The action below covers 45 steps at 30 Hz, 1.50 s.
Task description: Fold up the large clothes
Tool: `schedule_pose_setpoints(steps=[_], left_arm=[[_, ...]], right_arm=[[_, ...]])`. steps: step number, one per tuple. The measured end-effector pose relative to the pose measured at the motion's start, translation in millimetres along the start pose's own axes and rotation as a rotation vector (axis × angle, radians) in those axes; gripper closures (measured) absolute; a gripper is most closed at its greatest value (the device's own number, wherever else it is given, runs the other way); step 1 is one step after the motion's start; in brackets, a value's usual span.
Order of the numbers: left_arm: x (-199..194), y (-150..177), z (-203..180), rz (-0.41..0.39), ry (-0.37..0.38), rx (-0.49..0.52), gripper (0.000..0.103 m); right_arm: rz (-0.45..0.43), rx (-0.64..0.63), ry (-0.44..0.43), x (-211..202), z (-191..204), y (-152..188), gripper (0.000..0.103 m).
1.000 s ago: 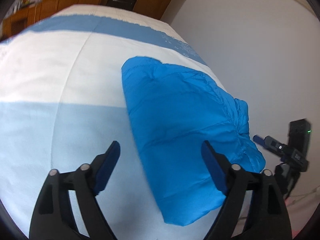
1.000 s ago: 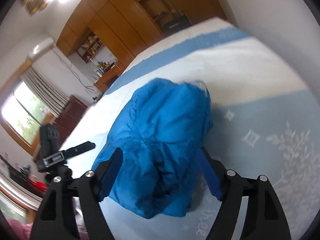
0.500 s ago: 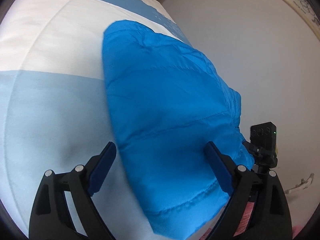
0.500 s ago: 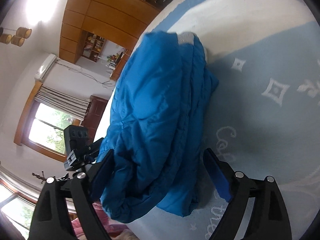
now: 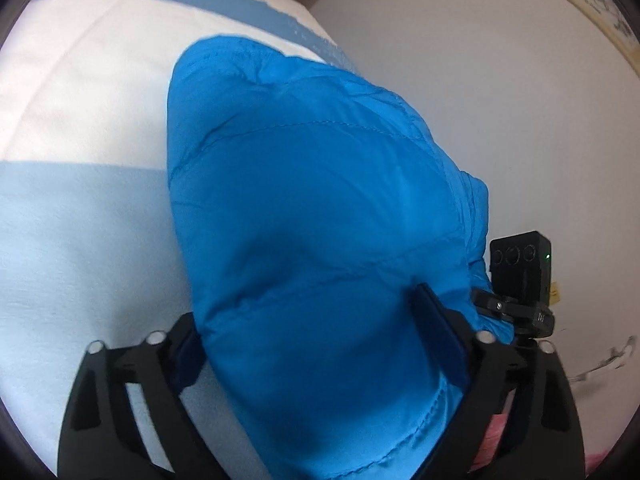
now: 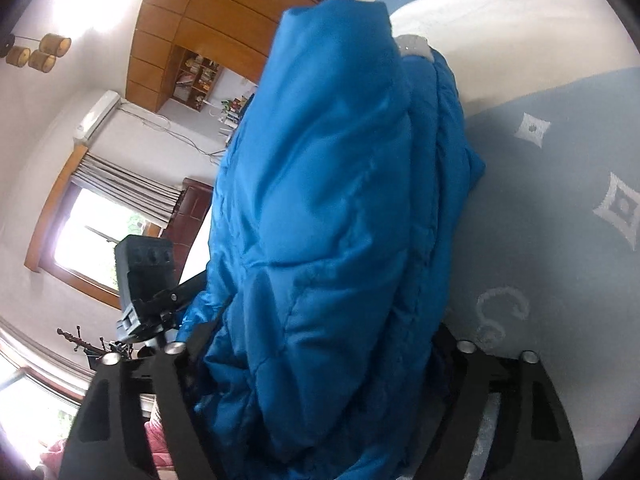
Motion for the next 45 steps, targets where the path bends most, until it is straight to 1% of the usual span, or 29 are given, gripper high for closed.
schedule_pose_setpoints(steps=[3, 6, 9, 17, 19, 24, 27, 28, 34, 40, 45], left_arm=[[-3.3, 1.0, -9.7, -0.023, -0.022, 0.047, 0.022], [-7.4, 1.1, -18.9, -0.049, -0.034, 0.083, 0.026], [-13.4, 1.2, -24.6, -0.072, -0.035, 0.103, 0.028], [-19.5, 6.4, -35.8, -0.090, -0.037, 0.121, 0.029], [-19.0, 5.3, -33.7, -0.095, -0.040, 0.132, 0.029], [-22.6, 0.7, -29.9, -0.109, -0.040, 0.152, 0.029], [-22.5, -7.7, -29.8, -0.120, -0.042, 0.157, 0.029], [-28.8, -9.0, -26.9, -0.122, -0.042, 0.159, 0.029], [-37.3, -29.8, -12.3, -0.142, -0.066, 0.163, 0.029], [-43.0, -59.7, 8.4, -0.173, -0.107, 0.162, 0.029], [-46.3, -91.3, 35.0, -0.214, -0.141, 0.151, 0.029]], right_arm=[[-0.010, 0.010, -0.023, -14.1, -9.3, -6.5, 0.043], [-0.025, -0.010, -0.023, -17.0, -5.6, -7.0, 0.047], [-0.037, -0.046, -0.026, -21.1, 3.0, -3.5, 0.049], [-0.041, -0.122, -0.018, -30.4, 23.0, -0.3, 0.050], [-0.041, -0.136, -0.015, -22.3, 26.4, -6.2, 0.050], [-0.037, -0.176, -0.010, -17.0, 36.4, -15.7, 0.050], [-0.037, -0.198, -0.008, -13.1, 41.2, -22.1, 0.050], [-0.038, -0.207, -0.009, -9.9, 44.1, -24.9, 0.050], [-0.024, -0.243, -0.016, 14.9, 57.6, -42.8, 0.050], [0.012, -0.293, -0.018, 53.1, 77.9, -67.6, 0.050], [0.040, -0.338, -0.016, 89.4, 95.2, -89.9, 0.050]])
Point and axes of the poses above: each gripper's, at about its wrist camera, not at the fingertips, and x roughly the way its jaws point, z to its left, y to its underside, the point moved 4 cm from there along x, roughly the way its jaws point, and after that the axes turned 10 degrees about -z, right-handed, at the moved point
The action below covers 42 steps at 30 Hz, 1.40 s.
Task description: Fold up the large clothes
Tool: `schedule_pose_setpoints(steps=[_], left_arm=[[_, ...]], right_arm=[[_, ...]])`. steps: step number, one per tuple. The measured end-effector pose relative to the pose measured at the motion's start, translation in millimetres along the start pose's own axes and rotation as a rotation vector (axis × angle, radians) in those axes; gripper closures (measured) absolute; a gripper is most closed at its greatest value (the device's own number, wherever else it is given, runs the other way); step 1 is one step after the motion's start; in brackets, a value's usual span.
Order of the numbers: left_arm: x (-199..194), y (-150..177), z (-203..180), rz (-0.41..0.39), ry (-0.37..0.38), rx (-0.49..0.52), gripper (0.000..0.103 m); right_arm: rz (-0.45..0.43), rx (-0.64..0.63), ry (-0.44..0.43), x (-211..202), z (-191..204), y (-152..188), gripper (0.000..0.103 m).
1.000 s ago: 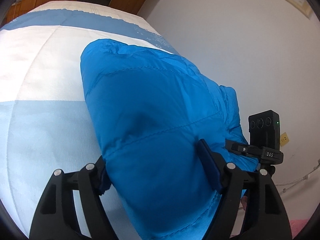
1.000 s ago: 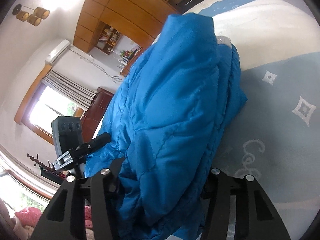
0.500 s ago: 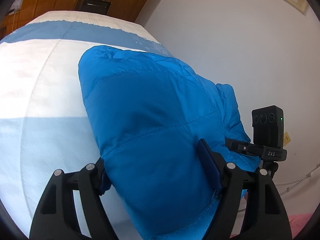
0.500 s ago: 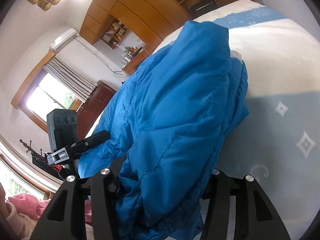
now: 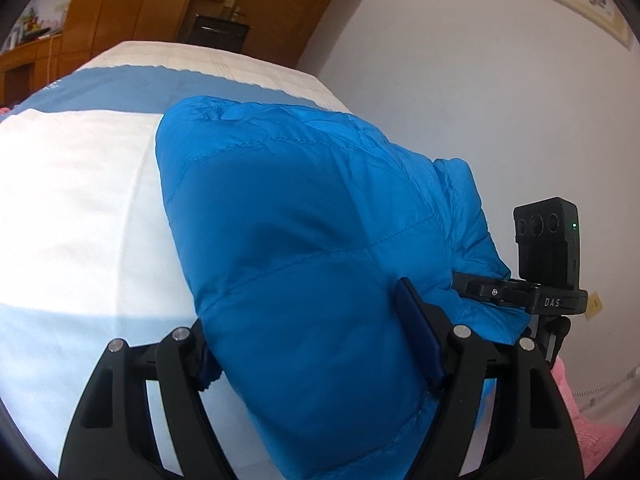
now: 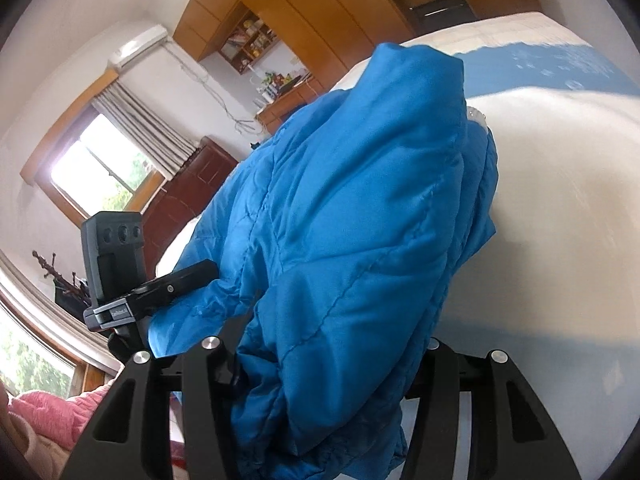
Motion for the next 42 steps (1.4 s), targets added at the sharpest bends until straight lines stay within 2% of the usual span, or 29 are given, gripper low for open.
schedule_pose_setpoints(steps=[5, 11, 14, 17, 20, 25, 30, 36, 38, 40, 42], left_arm=[[11.5, -31.7, 39.1, -0.051, -0.040, -0.028, 0.029], [30.0, -59.6, 86.7, -0.085, -0.069, -0.058, 0.029], [46.9, -61.6, 110.3, -0.069, -0.073, -0.094, 0.029], [67.5, -51.8, 138.2, -0.008, -0.086, -0.145, 0.027], [73.3, -44.4, 146.4, -0.009, -0.079, -0.118, 0.022], [72.9, -49.4, 146.3, 0.007, -0.101, -0.126, 0.018], [56.1, -54.1, 145.2, 0.001, -0.159, -0.137, 0.017], [18.0, -41.7, 127.4, -0.044, -0.206, -0.055, 0.016], [12.5, -35.7, 125.1, -0.040, -0.224, -0.042, 0.014], [22.8, -35.2, 129.4, -0.020, -0.242, -0.034, 0.014], [34.8, -41.8, 129.9, -0.013, -0.260, -0.030, 0.014]], right_arm=[[0.018, -0.034, -0.012, 48.3, 1.9, -41.1, 0.050], [0.030, -0.036, -0.040, 96.0, -8.1, -68.3, 0.050], [0.055, -0.016, -0.036, 115.6, -22.5, -68.5, 0.050], [0.102, 0.024, -0.016, 138.0, -41.6, -57.7, 0.049], [0.104, 0.099, -0.053, 149.5, -55.0, -50.5, 0.045], [0.109, 0.181, -0.061, 150.7, -64.2, -47.2, 0.037], [0.079, 0.136, -0.015, 124.0, -54.4, -40.5, 0.032], [0.049, 0.092, 0.026, 80.9, -49.1, -19.6, 0.032], [0.043, 0.082, 0.059, 74.6, -53.7, -12.1, 0.031], [0.058, 0.100, 0.097, 79.3, -62.2, -9.4, 0.031], [0.057, 0.064, 0.150, 83.7, -63.1, -6.4, 0.031]])
Point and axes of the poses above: each gripper's, at about its wrist camera, not at the fingertips, and x roughly the way its jaws point, z to its left, y to its underside, the point moved 4 cm from there along x, roughly the way its jaws point, and after that the axes turned 10 degrees about -z, right-handed, at the moved point
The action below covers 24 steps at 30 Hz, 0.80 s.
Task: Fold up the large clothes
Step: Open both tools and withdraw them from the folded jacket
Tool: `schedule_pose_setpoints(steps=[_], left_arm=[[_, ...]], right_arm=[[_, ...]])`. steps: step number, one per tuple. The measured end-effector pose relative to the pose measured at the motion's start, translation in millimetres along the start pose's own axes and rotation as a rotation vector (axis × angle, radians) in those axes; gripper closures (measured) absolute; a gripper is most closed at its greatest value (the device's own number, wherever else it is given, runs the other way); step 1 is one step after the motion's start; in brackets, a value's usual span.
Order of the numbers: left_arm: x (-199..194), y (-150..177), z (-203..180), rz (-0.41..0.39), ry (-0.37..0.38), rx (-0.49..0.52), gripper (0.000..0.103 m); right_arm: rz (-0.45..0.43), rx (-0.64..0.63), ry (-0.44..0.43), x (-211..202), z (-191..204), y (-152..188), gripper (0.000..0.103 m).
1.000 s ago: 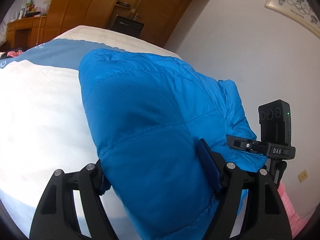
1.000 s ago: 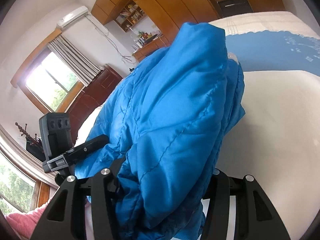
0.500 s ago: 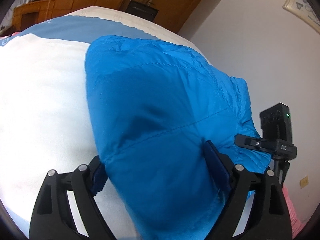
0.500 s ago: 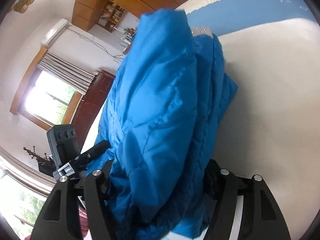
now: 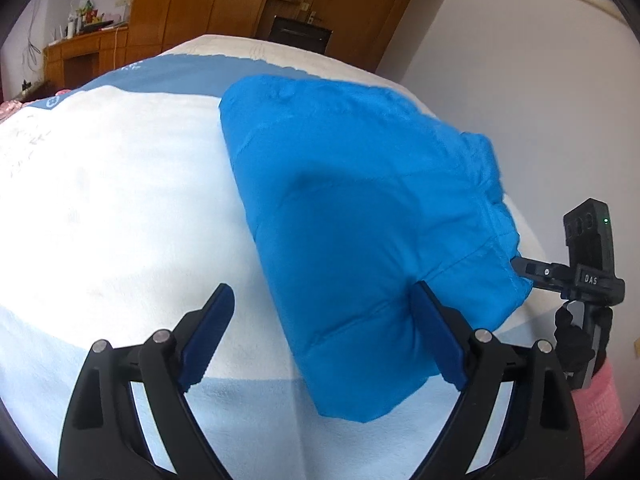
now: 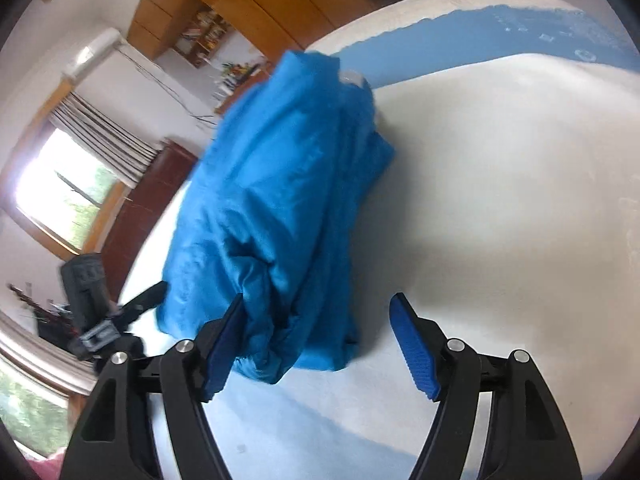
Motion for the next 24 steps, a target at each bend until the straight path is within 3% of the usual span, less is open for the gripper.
schedule_pose_setpoints(steps=[2, 5, 9, 15, 19, 24], left_arm=[[4.7, -0.6, -1.4, -0.004, -0.009, 0.027, 0.014], [6.4, -1.4, 4.6, 0.018, -0.011, -0.024, 0.014], [-18.8, -2.0, -5.6, 0.004, -0.083, -0.013, 0.015], [-58.9, 5.4, -35.7, -0.061, -0.250, 0.089, 0.007], [-84.1, 17.1, -47.7, -0.098, -0.296, 0.113, 0.005], [-111.0, 28.8, -52.6, -0.112, -0.338, 0.109, 0.004]], right_arm=[[0.006, -0.008, 0.037, 8.2, 1.4, 1.9, 0.031], [0.010, 0.021, 0.042, 10.3, 2.2, 0.7, 0.031], [-0.022, -0.025, 0.090, -7.1, 11.2, 1.2, 0.030], [-0.054, -0.124, 0.160, -47.8, 51.1, 25.3, 0.012], [-0.081, -0.209, 0.234, -70.3, 69.7, 37.7, 0.004], [-0.123, -0.254, 0.261, -91.1, 92.1, 51.1, 0.004]])
Point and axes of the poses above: each gripper's, at about its wrist camera, not at the fingertips, and x roughly the way its jaws point, z to its left, y to its underside, the point moved 4 cm from there along x, roughly the way its jaws point, and after that the axes turned 10 degrees about -z, right-handed, at the moved point
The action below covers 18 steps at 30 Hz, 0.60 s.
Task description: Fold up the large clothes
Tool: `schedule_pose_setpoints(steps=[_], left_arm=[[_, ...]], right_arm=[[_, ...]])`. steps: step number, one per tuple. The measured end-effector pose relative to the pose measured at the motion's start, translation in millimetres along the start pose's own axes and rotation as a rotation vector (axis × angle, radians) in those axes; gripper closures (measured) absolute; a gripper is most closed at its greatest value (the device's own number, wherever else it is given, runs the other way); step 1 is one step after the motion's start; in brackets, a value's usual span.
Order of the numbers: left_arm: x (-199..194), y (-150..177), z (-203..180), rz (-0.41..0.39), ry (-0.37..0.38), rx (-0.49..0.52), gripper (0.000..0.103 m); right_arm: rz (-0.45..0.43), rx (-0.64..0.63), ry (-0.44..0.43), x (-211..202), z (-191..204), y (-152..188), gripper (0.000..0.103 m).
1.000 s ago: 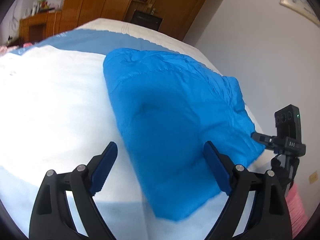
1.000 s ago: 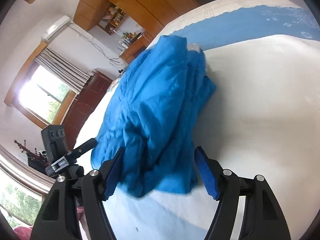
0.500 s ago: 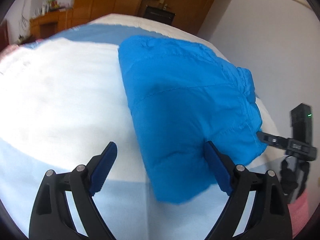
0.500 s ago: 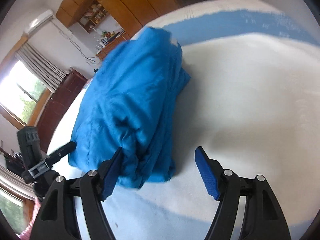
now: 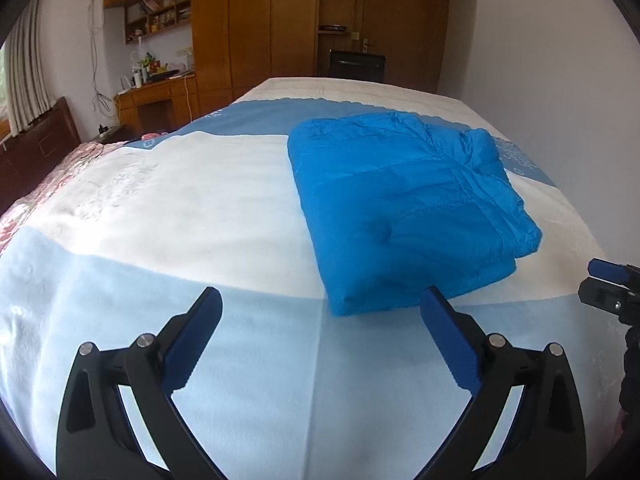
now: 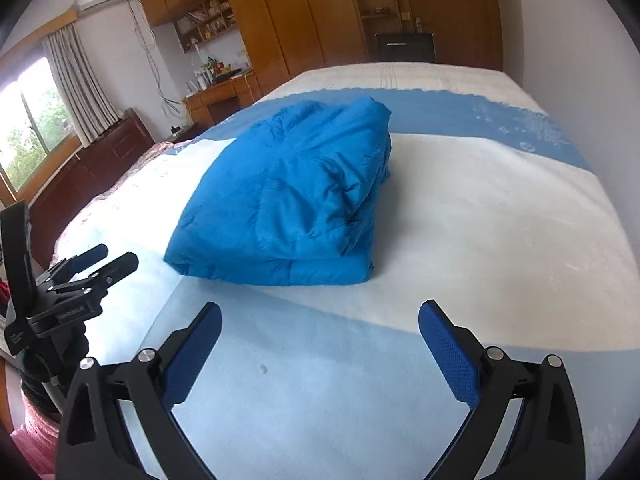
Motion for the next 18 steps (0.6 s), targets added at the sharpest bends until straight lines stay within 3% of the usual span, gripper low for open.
schedule_pose_setpoints(steps=[5, 18], left_arm=[[-28.1, 6.5, 2.0, -0.014, -0.013, -0.010, 0.004], [-89.7, 14.5, -1.1, -0.085, -0.010, 0.027, 0.004]], right_arm=[[-0.006, -0.024, 0.061, -16.9, 11.1, 3.9, 0.004], [-0.048, -0.018, 0.061, -55.8, 24.3, 11.5, 0.004]])
Point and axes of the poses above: each gripper's, at about its wrist camera, not at the fingertips, and x roughly the way its jaws point, z to its left, y to its underside, the point moved 4 cm from there along x, roughly the way its jaws point, and after that the axes turned 10 degrees about -z, right-handed, at the moved point
